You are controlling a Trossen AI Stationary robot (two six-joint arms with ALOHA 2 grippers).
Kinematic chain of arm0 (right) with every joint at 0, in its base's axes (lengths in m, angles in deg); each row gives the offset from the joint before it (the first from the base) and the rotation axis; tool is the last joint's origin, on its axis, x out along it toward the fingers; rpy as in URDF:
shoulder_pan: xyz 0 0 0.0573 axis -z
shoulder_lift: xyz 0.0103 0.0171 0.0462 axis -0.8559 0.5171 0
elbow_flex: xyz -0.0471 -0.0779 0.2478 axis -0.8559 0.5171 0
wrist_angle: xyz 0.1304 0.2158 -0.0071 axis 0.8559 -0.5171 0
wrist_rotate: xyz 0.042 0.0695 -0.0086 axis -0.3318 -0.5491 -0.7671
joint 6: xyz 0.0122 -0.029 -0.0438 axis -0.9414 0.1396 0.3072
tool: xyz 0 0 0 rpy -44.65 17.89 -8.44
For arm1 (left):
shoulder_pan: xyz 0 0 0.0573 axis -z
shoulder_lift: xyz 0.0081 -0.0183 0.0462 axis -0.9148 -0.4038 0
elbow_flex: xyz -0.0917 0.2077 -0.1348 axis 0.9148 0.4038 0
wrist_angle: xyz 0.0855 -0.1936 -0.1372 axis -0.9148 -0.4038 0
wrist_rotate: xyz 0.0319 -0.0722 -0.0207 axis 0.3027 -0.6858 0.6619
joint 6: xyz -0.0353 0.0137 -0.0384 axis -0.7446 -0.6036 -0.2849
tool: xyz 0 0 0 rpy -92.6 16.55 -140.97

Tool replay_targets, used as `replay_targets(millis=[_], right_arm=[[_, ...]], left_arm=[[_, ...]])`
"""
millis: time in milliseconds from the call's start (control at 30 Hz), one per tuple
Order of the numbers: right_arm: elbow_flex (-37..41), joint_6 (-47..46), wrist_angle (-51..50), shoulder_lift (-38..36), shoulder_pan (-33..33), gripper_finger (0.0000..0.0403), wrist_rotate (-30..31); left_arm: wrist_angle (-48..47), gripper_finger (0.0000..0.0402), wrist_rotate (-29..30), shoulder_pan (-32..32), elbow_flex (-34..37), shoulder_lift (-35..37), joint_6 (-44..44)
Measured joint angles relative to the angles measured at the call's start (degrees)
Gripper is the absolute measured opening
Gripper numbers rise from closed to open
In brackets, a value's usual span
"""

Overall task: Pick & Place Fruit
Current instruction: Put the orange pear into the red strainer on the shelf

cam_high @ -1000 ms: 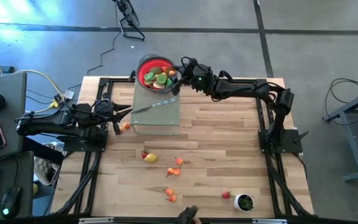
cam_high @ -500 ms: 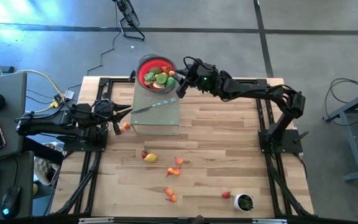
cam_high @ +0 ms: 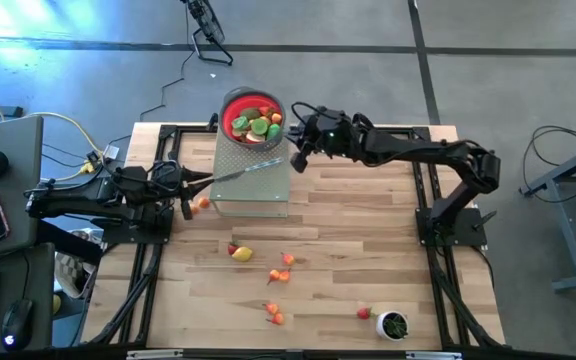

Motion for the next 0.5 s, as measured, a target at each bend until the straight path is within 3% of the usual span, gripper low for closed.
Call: replay_targets(millis=[233, 500], right_arm=[[9.61, -4.04, 1.8, -7.74, -0.64, 0.0003, 1.03], [24.87, -8.9, 13.98, -16.85, -0.64, 0.0003, 4.22]], left_arm=[[-0.61, 0.0067, -0.15, 0.0, -0.01, -0.01, -6.56], [-0.82, 0.0067, -2.73, 0.0, -0.01, 0.01, -15.07]])
